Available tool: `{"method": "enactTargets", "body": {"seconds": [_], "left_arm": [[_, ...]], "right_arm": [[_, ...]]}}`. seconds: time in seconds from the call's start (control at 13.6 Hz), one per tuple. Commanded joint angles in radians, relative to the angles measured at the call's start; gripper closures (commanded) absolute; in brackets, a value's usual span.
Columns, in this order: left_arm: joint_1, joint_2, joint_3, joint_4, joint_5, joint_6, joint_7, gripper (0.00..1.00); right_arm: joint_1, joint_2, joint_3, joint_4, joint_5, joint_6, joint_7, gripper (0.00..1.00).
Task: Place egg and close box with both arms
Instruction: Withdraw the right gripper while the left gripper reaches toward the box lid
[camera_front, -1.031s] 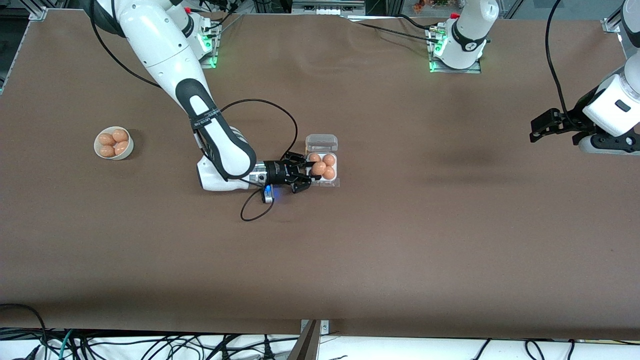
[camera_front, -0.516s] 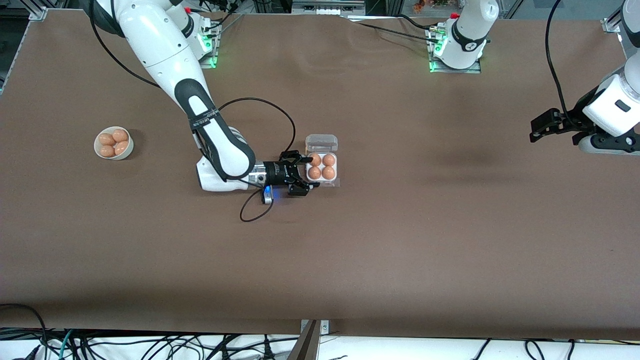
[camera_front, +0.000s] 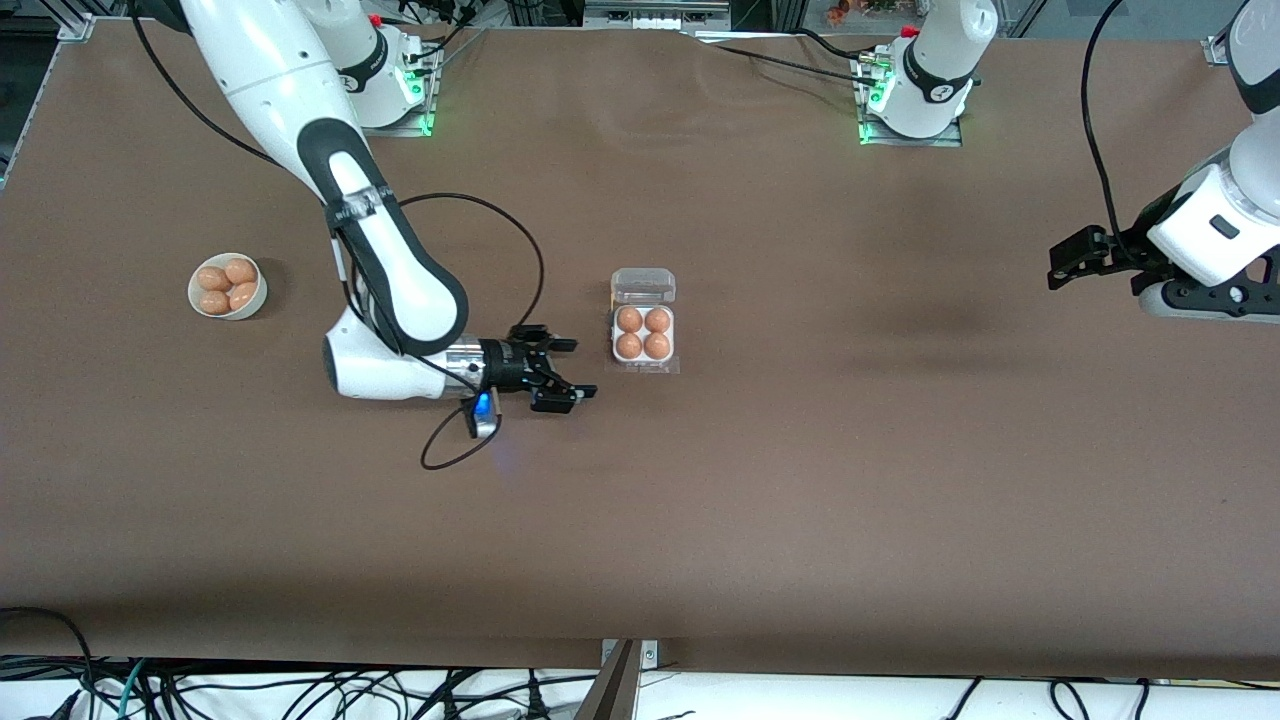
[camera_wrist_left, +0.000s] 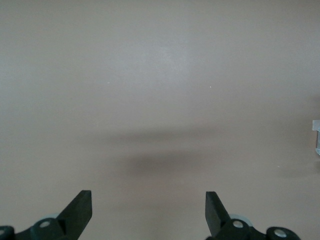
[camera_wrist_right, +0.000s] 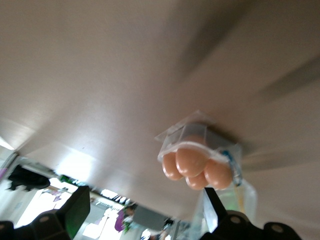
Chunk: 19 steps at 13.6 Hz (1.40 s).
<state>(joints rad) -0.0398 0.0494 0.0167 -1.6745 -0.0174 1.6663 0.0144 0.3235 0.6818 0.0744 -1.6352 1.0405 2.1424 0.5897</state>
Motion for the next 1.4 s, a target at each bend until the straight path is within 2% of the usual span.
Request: {"method": "enactTargets", "body": {"seconds": [0.0, 0.22, 0.29, 0.44, 0.59, 0.74, 0.81, 0.88, 1.03, 1.18, 1.25, 1.33], "left_arm": [[-0.003, 0.021, 0.002, -0.001, -0.027, -0.005, -0.002, 0.02], [-0.003, 0.052, 0.0, -0.001, -0.027, -0.005, 0.004, 0.23], [-0.005, 0.067, 0.0, -0.001, -0.029, -0.005, 0.004, 0.26], [-0.005, 0.099, -0.02, -0.001, -0.042, -0.007, 0.004, 0.33], [-0.003, 0.134, -0.02, -0.001, -0.097, -0.008, 0.002, 0.46], [-0.005, 0.17, -0.02, -0.001, -0.157, -0.034, 0.001, 0.6], [-0.005, 0.185, -0.02, -0.002, -0.17, -0.042, -0.001, 0.73], [-0.009, 0.203, -0.021, -0.001, -0.173, -0.071, -0.001, 0.81], [-0.029, 0.236, -0.026, -0.001, -0.179, -0.098, 0.001, 0.88], [-0.04, 0.262, -0.037, -0.001, -0.182, -0.152, 0.001, 0.94], [-0.055, 0.276, -0.037, -0.001, -0.206, -0.169, -0.001, 0.99], [-0.058, 0.288, -0.037, -0.001, -0.234, -0.183, -0.002, 1.0]], "right_arm": [[-0.053, -0.1, 0.004, -0.038, -0.307, 0.002, -0.01, 0.0], [-0.104, -0.212, 0.005, -0.093, -0.732, -0.006, -0.057, 0.0], [-0.121, -0.269, 0.005, -0.13, -0.842, -0.009, -0.098, 0.0], [-0.153, -0.39, 0.007, -0.205, -0.992, -0.012, -0.171, 0.0], [-0.173, -0.508, 0.005, -0.241, -1.13, -0.062, -0.224, 0.0], [-0.195, -0.594, -0.001, -0.232, -1.181, -0.175, -0.244, 0.0], [-0.195, -0.626, -0.027, -0.216, -1.198, -0.226, -0.289, 0.0], [-0.192, -0.646, -0.059, -0.178, -1.199, -0.286, -0.315, 0.0], [-0.184, -0.648, -0.105, -0.05, -1.191, -0.459, -0.341, 0.0], [-0.184, -0.647, -0.145, 0.047, -1.177, -0.53, -0.363, 0.0], [-0.184, -0.645, -0.154, 0.075, -1.159, -0.564, -0.364, 0.0], [-0.184, -0.643, -0.172, 0.098, -1.122, -0.584, -0.364, 0.0]]}}
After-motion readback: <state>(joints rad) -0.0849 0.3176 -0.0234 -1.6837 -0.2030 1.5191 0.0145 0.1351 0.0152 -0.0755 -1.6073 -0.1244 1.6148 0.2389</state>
